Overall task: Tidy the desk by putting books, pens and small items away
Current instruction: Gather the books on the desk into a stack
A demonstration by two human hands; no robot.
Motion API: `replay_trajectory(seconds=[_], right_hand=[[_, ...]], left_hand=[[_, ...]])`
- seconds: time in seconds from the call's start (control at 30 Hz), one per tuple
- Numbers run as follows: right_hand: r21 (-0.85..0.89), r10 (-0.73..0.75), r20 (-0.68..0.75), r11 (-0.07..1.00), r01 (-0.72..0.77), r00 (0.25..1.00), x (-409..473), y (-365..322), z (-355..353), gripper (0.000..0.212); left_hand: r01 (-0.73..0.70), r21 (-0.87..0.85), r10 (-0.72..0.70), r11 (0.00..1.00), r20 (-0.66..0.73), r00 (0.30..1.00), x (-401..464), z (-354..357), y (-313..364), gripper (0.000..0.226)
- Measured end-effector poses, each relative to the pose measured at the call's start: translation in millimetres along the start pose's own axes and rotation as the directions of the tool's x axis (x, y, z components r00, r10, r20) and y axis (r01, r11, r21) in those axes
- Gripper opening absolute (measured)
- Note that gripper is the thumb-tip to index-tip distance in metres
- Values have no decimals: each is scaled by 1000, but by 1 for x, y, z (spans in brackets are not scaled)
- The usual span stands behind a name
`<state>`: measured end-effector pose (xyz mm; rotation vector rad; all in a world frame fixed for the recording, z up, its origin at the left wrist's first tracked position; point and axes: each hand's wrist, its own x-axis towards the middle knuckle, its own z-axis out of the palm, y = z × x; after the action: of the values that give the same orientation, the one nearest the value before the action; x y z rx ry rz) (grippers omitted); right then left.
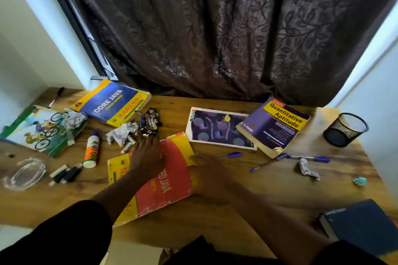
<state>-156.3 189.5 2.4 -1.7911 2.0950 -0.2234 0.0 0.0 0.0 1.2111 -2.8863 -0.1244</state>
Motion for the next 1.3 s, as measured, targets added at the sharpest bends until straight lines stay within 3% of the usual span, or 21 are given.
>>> replay_trajectory(seconds=[0.23,0.43,0.77,0.9,1.03,1.13,1.23,1.3], right_hand=[[-123,-156,63,979,162,986,15,-19,4,89],[-124,-147,97,979,159,984,15,-24,2,84],[-111,-142,119,982,155,983,2,-14,12,79],[-71,-130,121,988,139,984,-2,-15,8,78],[-22,-122,69,992,123,990,-6,-12,13,79],[118,32,-132,993,-17,991,-17,-12,11,83],[322,308,-449,931,-170,839,-29,-13,8,89],[504,508,-405,818,-278,760,-37,-12,8,104]], left_hand=[[34,-31,-32,999,45,998,-2,-8,-35,59],[27,2,-27,1000,69,997,4,-7,-48,40],[44,-62,-36,997,123,992,15,-6,-56,61],[21,-225,8,974,130,992,15,-15,-54,46],[-84,-273,110,958,80,991,8,-28,-56,26],[-86,-308,114,947,73,991,4,-52,-56,21],[-83,-483,139,872,82,987,-2,-70,-61,24],[-73,-658,151,749,63,987,-8,-81,-57,30]])
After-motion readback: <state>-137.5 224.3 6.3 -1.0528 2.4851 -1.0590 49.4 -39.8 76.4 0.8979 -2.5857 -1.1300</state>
